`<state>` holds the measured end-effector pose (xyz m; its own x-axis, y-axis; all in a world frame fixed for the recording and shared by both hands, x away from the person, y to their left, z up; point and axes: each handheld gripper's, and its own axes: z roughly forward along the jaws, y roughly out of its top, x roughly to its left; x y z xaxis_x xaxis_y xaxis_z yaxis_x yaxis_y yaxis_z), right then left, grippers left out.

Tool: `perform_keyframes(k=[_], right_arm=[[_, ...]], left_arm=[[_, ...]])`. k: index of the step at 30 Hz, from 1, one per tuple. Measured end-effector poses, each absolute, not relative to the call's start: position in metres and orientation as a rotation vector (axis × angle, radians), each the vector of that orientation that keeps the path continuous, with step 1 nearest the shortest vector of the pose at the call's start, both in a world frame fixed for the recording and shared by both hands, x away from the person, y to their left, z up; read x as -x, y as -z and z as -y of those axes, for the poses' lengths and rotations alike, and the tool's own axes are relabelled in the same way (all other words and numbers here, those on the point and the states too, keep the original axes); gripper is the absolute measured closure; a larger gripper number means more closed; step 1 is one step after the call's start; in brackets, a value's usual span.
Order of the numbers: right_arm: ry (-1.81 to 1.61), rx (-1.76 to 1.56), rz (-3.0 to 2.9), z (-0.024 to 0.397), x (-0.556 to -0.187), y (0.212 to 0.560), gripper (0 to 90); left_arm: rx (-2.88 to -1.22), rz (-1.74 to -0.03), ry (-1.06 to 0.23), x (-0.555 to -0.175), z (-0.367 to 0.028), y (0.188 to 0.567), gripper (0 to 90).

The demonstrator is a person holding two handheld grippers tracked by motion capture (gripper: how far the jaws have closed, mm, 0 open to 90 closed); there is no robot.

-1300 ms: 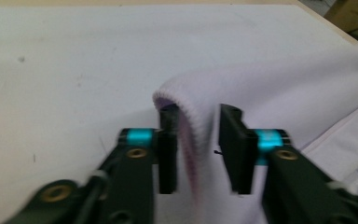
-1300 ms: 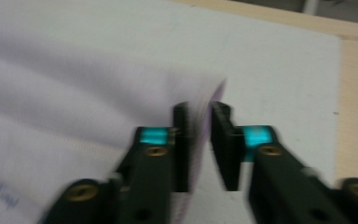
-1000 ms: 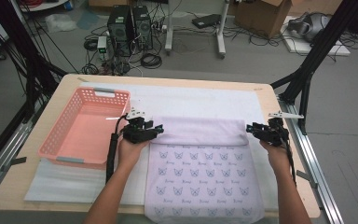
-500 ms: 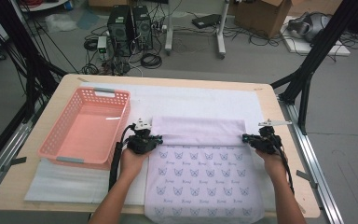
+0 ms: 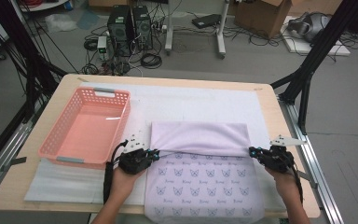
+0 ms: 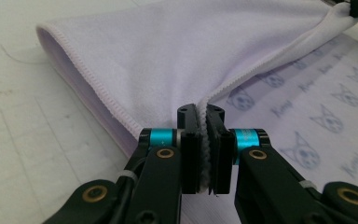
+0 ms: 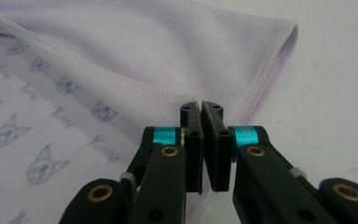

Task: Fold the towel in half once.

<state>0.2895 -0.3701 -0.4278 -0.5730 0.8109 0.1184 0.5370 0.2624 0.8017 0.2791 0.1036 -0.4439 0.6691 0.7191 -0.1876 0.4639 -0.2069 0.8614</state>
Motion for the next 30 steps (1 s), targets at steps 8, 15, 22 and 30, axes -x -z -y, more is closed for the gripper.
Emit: perform_keyframes(k=[8,15,22,30], right_arm=[[-1.237,-1.191,-2.226,0.374,-0.250,0.424,86.8],[-1.245,-1.182,-2.259,0.376,-0.219,0.422,86.8],[-1.220,-1.196,-2.309,0.378,-0.198,0.431,86.8],[-1.235,-1.193,-2.332,0.382,-0.173,0.431,86.9]], left_arm=[[-1.838,-0.870,-0.302,-0.247,-0.107,0.437,85.8],[-1.845,-0.849,-0.276,-0.221,-0.113,0.437,85.7],[-1.904,-0.830,-0.241,-0.203,-0.114,0.447,85.9],[-1.929,-0.770,-0.189,-0.179,-0.119,0.444,86.3]])
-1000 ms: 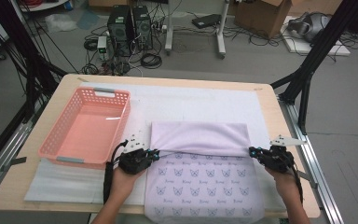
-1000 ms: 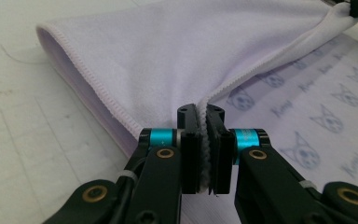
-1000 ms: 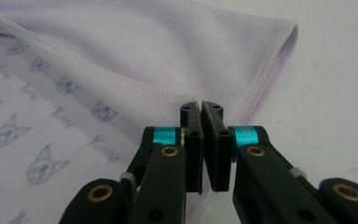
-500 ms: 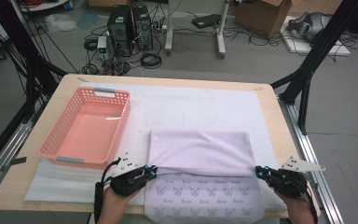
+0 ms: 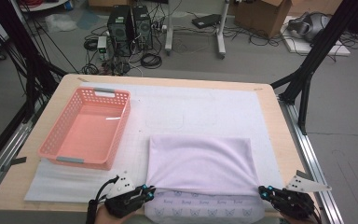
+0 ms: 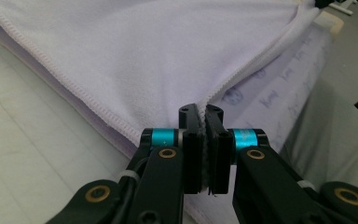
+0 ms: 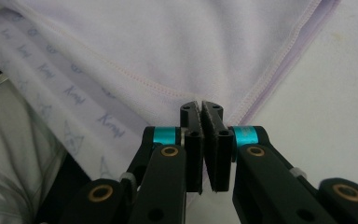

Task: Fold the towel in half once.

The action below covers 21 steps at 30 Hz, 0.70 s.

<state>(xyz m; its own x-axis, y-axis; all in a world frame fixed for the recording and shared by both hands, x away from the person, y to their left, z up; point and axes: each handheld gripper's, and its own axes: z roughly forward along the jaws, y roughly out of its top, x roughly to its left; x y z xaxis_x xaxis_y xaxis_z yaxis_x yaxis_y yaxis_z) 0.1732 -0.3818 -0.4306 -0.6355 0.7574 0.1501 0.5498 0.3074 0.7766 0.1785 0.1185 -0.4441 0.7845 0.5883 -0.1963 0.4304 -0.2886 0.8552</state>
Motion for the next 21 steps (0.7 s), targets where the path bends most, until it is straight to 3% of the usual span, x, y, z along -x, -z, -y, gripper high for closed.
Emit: perform_keyframes(k=[3,4,6,8,13,21], right_arm=[[-1.255,-1.196,-2.346,0.384,-0.168,0.430,82.8],[-1.257,-1.192,-2.336,0.385,-0.167,0.430,74.1],[-1.283,-1.210,-2.290,0.386,-0.168,0.427,66.3],[-1.340,-1.228,-2.212,0.389,-0.173,0.421,61.9],[-1.259,-1.229,-2.162,0.385,-0.199,0.418,62.6],[-1.173,-1.238,-2.198,0.368,-0.269,0.429,72.6]], left_arm=[[-1.929,-0.747,-0.171,-0.172,-0.119,0.443,84.3],[-1.913,-0.744,-0.167,-0.173,-0.120,0.443,76.9],[-1.860,-0.779,-0.163,-0.180,-0.121,0.441,51.7],[-1.812,-0.817,-0.197,-0.190,-0.124,0.437,42.7],[-1.763,-0.876,-0.272,-0.225,-0.127,0.432,41.6],[-1.765,-0.926,-0.265,-0.277,-0.121,0.439,49.7]])
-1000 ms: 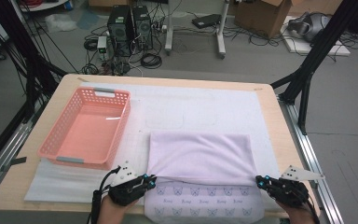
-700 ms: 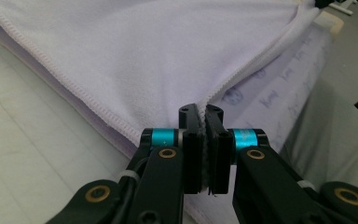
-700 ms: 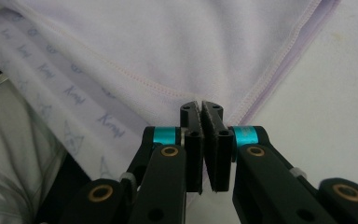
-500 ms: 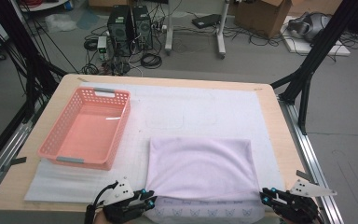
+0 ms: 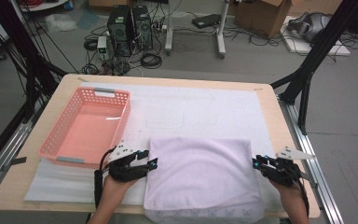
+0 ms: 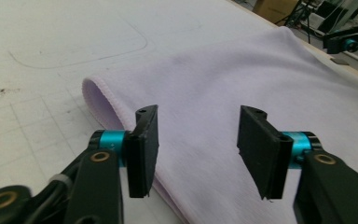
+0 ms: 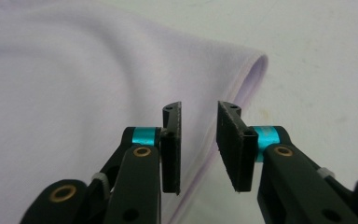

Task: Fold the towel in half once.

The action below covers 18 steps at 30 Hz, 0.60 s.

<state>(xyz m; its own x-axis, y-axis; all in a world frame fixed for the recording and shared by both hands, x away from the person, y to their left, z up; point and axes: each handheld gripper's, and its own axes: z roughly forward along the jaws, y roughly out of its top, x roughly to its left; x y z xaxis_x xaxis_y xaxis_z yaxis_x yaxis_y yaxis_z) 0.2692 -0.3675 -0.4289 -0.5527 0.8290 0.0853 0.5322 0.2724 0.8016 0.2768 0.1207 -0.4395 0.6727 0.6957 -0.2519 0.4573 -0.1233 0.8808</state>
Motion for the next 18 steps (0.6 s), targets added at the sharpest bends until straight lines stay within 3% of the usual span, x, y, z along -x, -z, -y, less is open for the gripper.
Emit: perform_keyframes(k=[4,9,15,18], right_arm=[[-1.144,-1.195,-2.196,0.351,-0.302,0.438,77.8],[-1.079,-1.226,-2.205,0.338,-0.333,0.446,77.8],[-0.945,-1.382,-2.073,0.352,-0.348,0.447,87.1],[-0.936,-1.400,-2.061,0.355,-0.346,0.445,80.8]], left_arm=[[-1.785,-0.953,-0.263,-0.295,-0.117,0.444,50.1],[-1.776,-0.978,-0.287,-0.307,-0.113,0.448,50.0],[-1.772,-1.071,-0.323,-0.318,-0.117,0.449,46.9],[-1.790,-1.094,-0.339,-0.325,-0.115,0.443,43.6]])
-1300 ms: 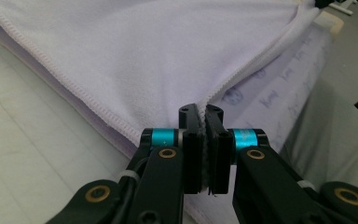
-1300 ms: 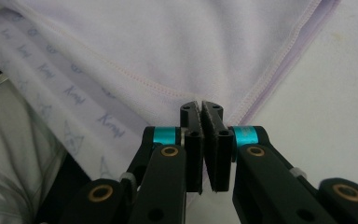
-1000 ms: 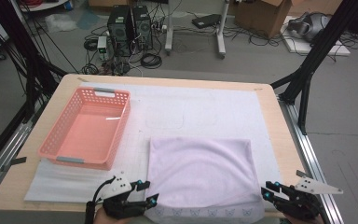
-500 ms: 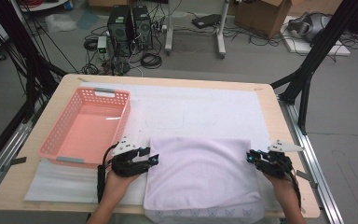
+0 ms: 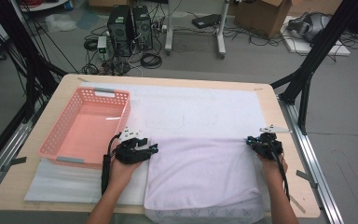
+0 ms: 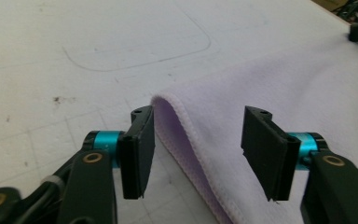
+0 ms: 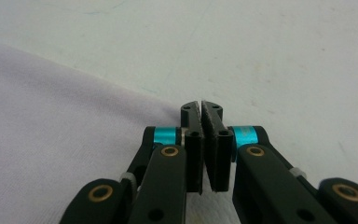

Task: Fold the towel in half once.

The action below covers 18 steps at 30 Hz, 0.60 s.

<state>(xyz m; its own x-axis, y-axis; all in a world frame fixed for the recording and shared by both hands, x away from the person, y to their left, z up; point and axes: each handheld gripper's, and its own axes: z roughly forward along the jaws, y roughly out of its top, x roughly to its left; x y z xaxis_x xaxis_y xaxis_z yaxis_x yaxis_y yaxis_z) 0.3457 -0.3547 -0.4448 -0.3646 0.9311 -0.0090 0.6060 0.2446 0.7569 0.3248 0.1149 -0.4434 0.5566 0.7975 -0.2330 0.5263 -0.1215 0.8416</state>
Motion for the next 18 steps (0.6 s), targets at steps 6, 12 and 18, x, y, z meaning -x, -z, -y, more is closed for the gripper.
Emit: perform_keyframes(k=[6,12,18], right_arm=[[-1.065,-1.418,-2.028,0.368,-0.334,0.435,61.4],[-1.023,-1.395,-2.148,0.367,-0.332,0.438,51.1],[-0.960,-1.372,-2.225,0.355,-0.327,0.442,51.6]], left_arm=[[-1.825,-1.155,-0.367,-0.342,-0.109,0.443,41.4],[-1.902,-1.178,-0.363,-0.353,-0.096,0.451,42.5],[-1.935,-1.151,-0.366,-0.350,-0.097,0.450,78.8]])
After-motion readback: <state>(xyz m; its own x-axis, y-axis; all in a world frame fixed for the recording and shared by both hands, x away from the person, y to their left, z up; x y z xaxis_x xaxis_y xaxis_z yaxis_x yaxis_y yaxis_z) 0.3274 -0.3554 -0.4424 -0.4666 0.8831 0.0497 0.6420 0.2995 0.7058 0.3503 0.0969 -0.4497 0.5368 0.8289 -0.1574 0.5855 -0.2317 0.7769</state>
